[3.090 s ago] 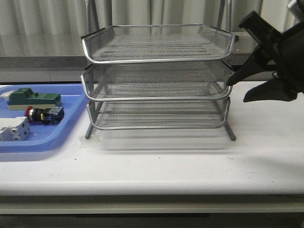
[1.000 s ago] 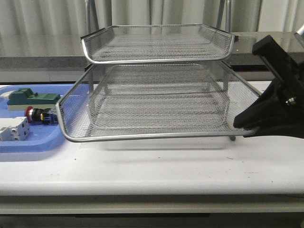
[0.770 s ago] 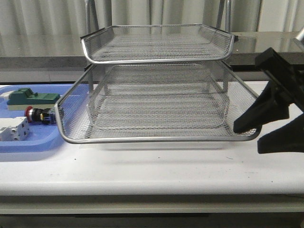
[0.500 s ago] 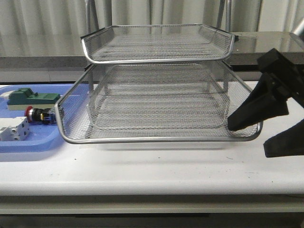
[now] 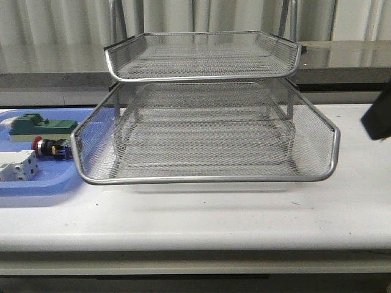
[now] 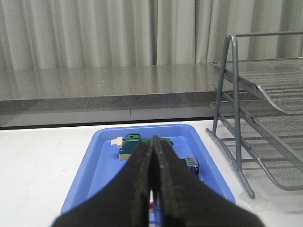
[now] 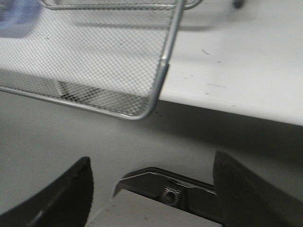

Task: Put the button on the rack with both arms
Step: 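Release the tray and withdraw the right gripper, then lower the left gripper onto the red push button in the blue tray and grasp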

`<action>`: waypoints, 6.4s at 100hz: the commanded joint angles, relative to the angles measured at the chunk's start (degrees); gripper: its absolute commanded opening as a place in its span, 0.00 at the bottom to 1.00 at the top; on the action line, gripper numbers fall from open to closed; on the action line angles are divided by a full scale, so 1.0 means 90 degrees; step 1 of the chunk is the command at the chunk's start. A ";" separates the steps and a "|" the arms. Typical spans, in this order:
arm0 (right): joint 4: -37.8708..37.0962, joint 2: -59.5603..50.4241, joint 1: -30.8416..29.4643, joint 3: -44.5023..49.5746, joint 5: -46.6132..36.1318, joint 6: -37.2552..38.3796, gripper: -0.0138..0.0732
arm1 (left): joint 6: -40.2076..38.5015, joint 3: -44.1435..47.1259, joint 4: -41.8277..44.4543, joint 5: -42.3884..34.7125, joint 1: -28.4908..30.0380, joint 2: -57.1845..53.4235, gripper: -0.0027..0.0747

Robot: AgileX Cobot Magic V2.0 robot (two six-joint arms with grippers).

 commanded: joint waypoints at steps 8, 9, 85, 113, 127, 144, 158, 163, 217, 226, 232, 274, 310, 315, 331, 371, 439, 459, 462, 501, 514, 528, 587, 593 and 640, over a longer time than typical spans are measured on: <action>-0.2026 -0.0684 -0.0013 -0.0730 0.0717 0.1544 0.78 | -0.0067 0.0301 -0.0063 -0.0504 -0.0037 -0.0207 0.01; -0.2085 -0.0745 -0.0013 -0.0762 0.0744 0.1633 0.78 | -0.0067 0.0301 -0.0063 -0.0504 -0.0037 -0.0207 0.01; -0.3832 -0.3586 -0.0013 -0.0950 0.1530 0.2718 0.52 | -0.0067 0.0301 -0.0063 -0.0504 -0.0037 -0.0207 0.01; -0.3832 -0.3611 -0.0013 -0.0950 0.1549 0.2718 0.08 | -0.0067 0.0301 -0.0063 -0.0504 -0.0037 -0.0207 0.01; -0.3832 -0.3611 -0.0013 -0.0950 0.1555 0.2718 0.08 | -0.0067 0.0301 -0.0063 -0.0504 -0.0037 -0.0207 0.01; -0.3832 -0.3611 -0.0013 -0.0950 0.1555 0.2718 0.08 | -0.0067 0.0301 -0.0063 -0.0504 -0.0037 -0.0207 0.01; -0.3832 -0.3611 -0.0013 -0.0950 0.1555 0.2718 0.08 | -0.0067 0.0301 -0.0063 -0.0504 -0.0037 -0.0207 0.01; -0.3832 -0.3611 -0.0013 -0.0950 0.1555 0.2718 0.08 | -0.0067 0.0301 -0.0063 -0.0504 -0.0037 -0.0207 0.01; -0.3832 -0.3611 -0.0013 -0.0950 0.1555 0.2718 0.08 | -0.0067 0.0132 -0.0555 -0.0303 -0.0037 -0.0207 0.01; -0.3832 -0.3611 -0.0013 -0.0950 0.1555 0.2718 0.08 | -0.0067 -0.0118 -0.0724 0.0244 -0.0037 -0.0112 0.01; -0.3832 -0.3611 -0.0013 -0.0950 0.1555 0.2718 0.08 | -0.0067 -0.0386 -0.0739 0.0595 -0.0037 0.0040 0.01; -0.3832 -0.3611 -0.0013 -0.0950 0.1555 0.2718 0.08 | -0.0067 -0.3442 -0.0864 0.2143 -0.0037 0.2963 0.01; -0.3832 -0.3611 -0.0013 -0.0950 0.1555 0.2718 0.08 | 0.1069 -0.6278 -0.0852 0.4172 -0.0037 0.6646 0.01; -0.3832 -0.3611 -0.0013 -0.0950 0.1555 0.2718 0.08 | 0.1219 -0.6572 -0.0852 0.4317 -0.0037 0.7071 0.01; -0.3832 -0.3611 -0.0013 -0.0950 0.1555 0.2718 0.08 | 0.1700 -0.7331 -0.0892 0.4590 -0.0037 0.8191 0.01; -0.3827 -0.3611 -0.0013 -0.0950 0.1555 0.2718 0.08 | 0.2208 -0.7765 -0.1017 0.4763 -0.0050 0.8863 0.31; -0.3827 -0.3611 -0.0013 -0.0950 0.1555 0.2718 0.08 | 0.2222 -0.7827 -0.1401 0.4932 -0.0050 0.9217 0.86; -0.3827 -0.3611 -0.0013 -0.0950 0.1555 0.2718 0.08 | 0.2948 -0.8632 -0.1411 0.5175 -0.0050 1.0216 0.86; -0.3827 -0.3611 -0.0013 -0.0950 0.1555 0.2718 0.08 | 0.3108 -0.8847 -0.1448 0.5253 -0.0050 1.0376 0.86; -0.3827 -0.3611 -0.0013 -0.0950 0.1555 0.2718 0.08 | 0.5950 -1.1111 -0.1963 0.6431 -0.0094 1.2323 0.86; -0.3827 -0.3611 -0.0013 -0.0950 0.1555 0.2718 0.08 | 0.6298 -1.1551 -0.1919 0.6568 -0.0166 1.2774 0.86; -0.3827 -0.3611 -0.0013 -0.0950 0.1555 0.2718 0.08 | 0.6805 -1.1710 -0.1893 0.6568 -0.0274 1.3102 0.86; -0.3827 -0.3611 -0.0013 -0.0950 0.1555 0.2718 0.08 | 0.7104 -1.1783 -0.1385 0.6327 -0.0362 1.3783 0.86; -0.3827 -0.3611 -0.0013 -0.0950 0.1555 0.2718 0.08 | 0.7228 -1.1783 -0.1385 0.6310 -0.0362 1.3822 0.86; -0.3826 -0.3611 -0.0013 -0.0944 0.1568 0.2718 0.08 | 0.7324 -1.1783 -0.1385 0.6294 -0.0362 1.4187 0.84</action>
